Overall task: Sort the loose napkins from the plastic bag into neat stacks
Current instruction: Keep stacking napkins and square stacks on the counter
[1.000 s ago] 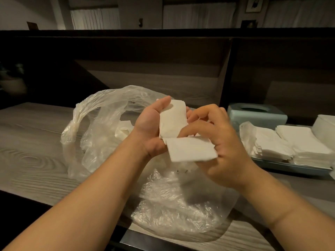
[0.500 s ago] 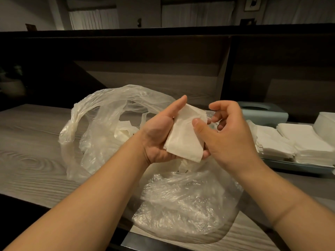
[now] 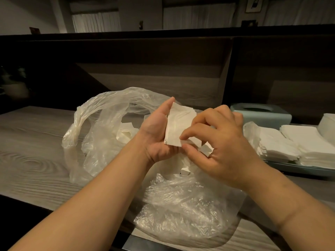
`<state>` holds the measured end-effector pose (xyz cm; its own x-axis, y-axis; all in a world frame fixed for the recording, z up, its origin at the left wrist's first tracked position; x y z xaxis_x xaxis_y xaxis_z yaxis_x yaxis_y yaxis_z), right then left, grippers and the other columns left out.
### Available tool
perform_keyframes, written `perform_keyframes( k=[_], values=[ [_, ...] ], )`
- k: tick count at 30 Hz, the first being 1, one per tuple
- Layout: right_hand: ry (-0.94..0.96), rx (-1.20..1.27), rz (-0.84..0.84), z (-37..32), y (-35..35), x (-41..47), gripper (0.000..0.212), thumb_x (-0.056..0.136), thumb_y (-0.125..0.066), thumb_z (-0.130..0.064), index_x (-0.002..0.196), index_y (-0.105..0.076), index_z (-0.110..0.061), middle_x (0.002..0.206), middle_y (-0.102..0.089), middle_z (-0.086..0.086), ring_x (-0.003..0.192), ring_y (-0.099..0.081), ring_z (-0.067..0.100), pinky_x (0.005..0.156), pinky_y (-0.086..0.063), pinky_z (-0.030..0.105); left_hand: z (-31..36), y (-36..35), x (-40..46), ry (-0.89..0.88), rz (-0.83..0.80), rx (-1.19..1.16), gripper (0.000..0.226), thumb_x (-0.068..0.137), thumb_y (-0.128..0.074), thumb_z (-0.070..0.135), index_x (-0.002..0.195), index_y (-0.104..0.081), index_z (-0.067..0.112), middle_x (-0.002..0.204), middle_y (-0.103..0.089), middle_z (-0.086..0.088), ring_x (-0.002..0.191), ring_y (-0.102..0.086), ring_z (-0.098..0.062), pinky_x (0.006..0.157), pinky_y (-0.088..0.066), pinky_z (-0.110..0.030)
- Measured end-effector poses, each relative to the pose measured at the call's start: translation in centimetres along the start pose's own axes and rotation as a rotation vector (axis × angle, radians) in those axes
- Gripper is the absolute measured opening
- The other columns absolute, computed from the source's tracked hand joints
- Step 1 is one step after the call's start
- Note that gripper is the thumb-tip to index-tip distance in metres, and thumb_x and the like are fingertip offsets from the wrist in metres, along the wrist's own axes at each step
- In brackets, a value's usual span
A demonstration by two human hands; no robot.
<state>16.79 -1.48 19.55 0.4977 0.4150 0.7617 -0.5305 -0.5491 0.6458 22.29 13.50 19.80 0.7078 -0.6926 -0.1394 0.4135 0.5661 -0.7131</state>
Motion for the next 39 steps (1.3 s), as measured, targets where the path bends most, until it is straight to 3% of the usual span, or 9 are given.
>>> perform_keyframes(
  k=[3,9,12,18,22,24,28,35,39],
  values=[
    [0.042,-0.093,-0.056,0.1,0.1,0.1,0.031,0.082,-0.070,-0.052,0.108,-0.068,-0.036,0.108,-0.053,-0.011,0.105,-0.043,0.015,0.091,-0.021,0.035,-0.1,-0.2,-0.1,0.009,-0.008,-0.019,0.072,0.100,-0.043,0.064,0.130,-0.062,0.001,0.110,-0.070,-0.019,0.089,-0.073,-0.030,0.077,-0.062,-0.042],
    [0.036,-0.073,0.015,0.0,-0.1,0.1,0.014,0.092,-0.061,-0.041,0.097,-0.070,-0.032,0.098,-0.059,-0.014,0.101,-0.049,0.015,0.091,-0.028,0.038,-0.1,0.0,0.0,-0.014,0.045,-0.012,0.073,0.101,-0.045,0.061,0.144,-0.054,0.003,0.124,-0.063,-0.012,0.103,-0.064,-0.024,0.088,-0.056,-0.036],
    [-0.005,0.028,0.068,-0.3,-0.1,0.1,0.012,0.089,-0.060,-0.037,0.086,-0.068,-0.029,0.090,-0.059,-0.017,0.093,-0.050,0.012,0.088,-0.033,0.041,-0.1,-0.1,0.1,-0.028,0.083,-0.036,0.073,0.102,-0.045,0.059,0.142,-0.054,-0.001,0.118,-0.066,-0.016,0.097,-0.067,-0.027,0.077,-0.062,-0.039],
    [-0.270,0.986,0.096,-0.4,1.5,0.3,0.013,0.075,-0.060,-0.023,0.071,-0.063,-0.011,0.072,-0.060,0.014,0.076,-0.054,0.041,0.067,-0.046,0.050,0.0,0.1,0.4,-0.035,0.135,0.031,0.075,0.099,-0.047,0.064,0.148,-0.050,0.008,0.113,-0.064,-0.015,0.096,-0.065,-0.028,0.084,-0.058,-0.039],
    [-0.387,0.722,0.147,0.0,1.4,0.5,0.013,0.091,-0.063,-0.019,0.079,-0.067,-0.018,0.072,-0.063,-0.003,0.067,-0.057,0.009,0.058,-0.048,0.020,-0.6,0.1,0.5,0.008,0.056,0.150,0.076,0.094,-0.052,0.067,0.130,-0.065,0.001,0.105,-0.069,-0.014,0.094,-0.069,-0.026,0.089,-0.056,-0.040],
    [-0.460,0.591,0.159,0.3,0.9,0.4,0.012,0.093,-0.065,-0.024,0.082,-0.068,-0.027,0.078,-0.065,-0.010,0.075,-0.062,0.008,0.059,-0.051,0.019,-0.9,0.0,0.4,0.023,0.021,0.215,0.072,0.092,-0.052,0.070,0.106,-0.074,0.003,0.097,-0.072,-0.011,0.090,-0.070,-0.025,0.088,-0.057,-0.037],
    [-0.567,0.534,0.190,0.9,0.3,0.2,0.011,0.093,-0.065,-0.033,0.082,-0.066,-0.035,0.089,-0.064,-0.008,0.081,-0.067,0.018,0.062,-0.060,0.044,-1.2,-0.2,0.3,0.009,-0.007,0.327,0.078,0.084,-0.051,0.076,0.109,-0.077,0.007,0.109,-0.072,-0.013,0.097,-0.071,-0.028,0.091,-0.057,-0.039],
    [-0.578,0.454,0.256,1.0,0.4,0.2,0.005,0.091,-0.065,-0.040,0.089,-0.070,-0.037,0.095,-0.059,-0.007,0.082,-0.059,0.003,0.068,-0.049,0.014,-1.8,-0.8,-0.1,0.036,-0.223,0.445,0.056,0.086,-0.071,0.050,0.122,-0.067,0.008,0.106,-0.066,-0.019,0.092,-0.067,-0.034,0.089,-0.057,-0.047],
    [-0.536,0.340,0.251,0.9,0.4,0.1,0.013,0.095,-0.063,-0.035,0.107,-0.063,-0.040,0.102,-0.051,-0.015,0.093,-0.052,-0.002,0.074,-0.043,0.008,-1.9,-0.7,-0.1,0.045,-0.183,0.484,0.031,0.090,-0.068,0.031,0.110,-0.073,0.009,0.099,-0.067,-0.023,0.090,-0.067,-0.036,0.091,-0.056,-0.050]
  ],
)
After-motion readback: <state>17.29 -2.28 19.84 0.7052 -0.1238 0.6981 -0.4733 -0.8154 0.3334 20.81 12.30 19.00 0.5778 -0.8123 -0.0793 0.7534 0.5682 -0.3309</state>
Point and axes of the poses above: each hand's wrist, its own x-axis towards the middle knuckle, its own y-axis out of the back of the hand, z = x × y, the point moved 2 cm from there along x, towards the middle knuckle
